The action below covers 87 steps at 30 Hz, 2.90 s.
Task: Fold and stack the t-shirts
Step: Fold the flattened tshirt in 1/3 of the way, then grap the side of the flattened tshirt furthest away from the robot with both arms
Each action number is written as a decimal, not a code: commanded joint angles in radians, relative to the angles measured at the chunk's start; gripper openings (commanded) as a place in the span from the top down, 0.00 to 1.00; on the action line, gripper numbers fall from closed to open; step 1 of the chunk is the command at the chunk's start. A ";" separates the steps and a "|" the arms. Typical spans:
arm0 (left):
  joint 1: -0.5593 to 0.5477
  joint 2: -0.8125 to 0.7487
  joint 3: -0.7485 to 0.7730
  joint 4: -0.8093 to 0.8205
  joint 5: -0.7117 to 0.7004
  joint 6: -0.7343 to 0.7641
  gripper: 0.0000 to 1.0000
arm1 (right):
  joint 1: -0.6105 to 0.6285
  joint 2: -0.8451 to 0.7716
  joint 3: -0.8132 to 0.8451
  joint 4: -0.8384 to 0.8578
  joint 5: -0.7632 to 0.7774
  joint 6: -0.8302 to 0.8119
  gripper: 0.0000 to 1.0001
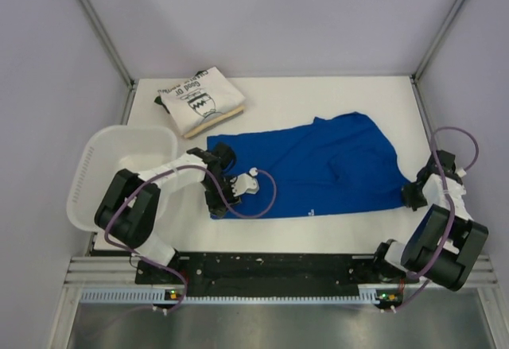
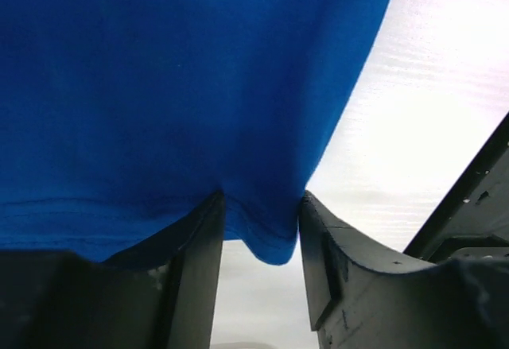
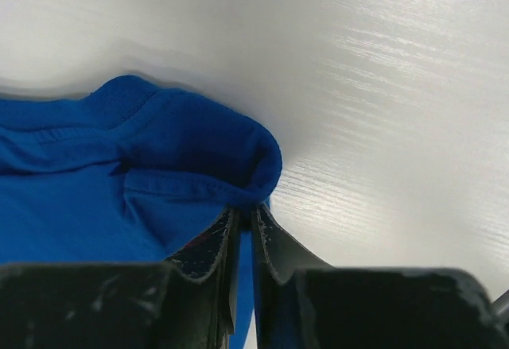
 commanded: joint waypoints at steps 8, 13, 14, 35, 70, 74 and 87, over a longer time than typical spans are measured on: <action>0.002 0.003 -0.070 -0.015 0.040 0.002 1.00 | -0.189 -0.146 -0.031 -0.031 -0.122 0.083 1.00; 0.002 -0.087 -0.021 -0.186 0.173 0.071 1.00 | -0.236 -0.262 0.013 -0.178 -0.128 0.126 1.00; 0.002 -0.107 -0.004 -0.247 0.217 0.109 1.00 | -0.239 -0.283 0.029 -0.208 -0.127 0.141 1.00; 0.147 -0.074 0.207 -0.402 0.198 0.098 0.48 | -0.249 -0.401 0.251 -0.252 -0.112 0.096 0.06; 0.336 0.543 0.722 -0.163 -0.032 -0.001 0.38 | 0.681 0.982 1.170 -0.165 -0.187 -1.352 0.54; 0.332 0.575 0.710 -0.171 -0.045 0.003 0.40 | 0.679 0.985 1.161 -0.165 -0.162 -1.350 0.76; 0.324 0.397 0.624 -0.182 -0.023 0.020 1.00 | 0.653 0.803 1.144 -0.151 -0.177 -1.292 1.00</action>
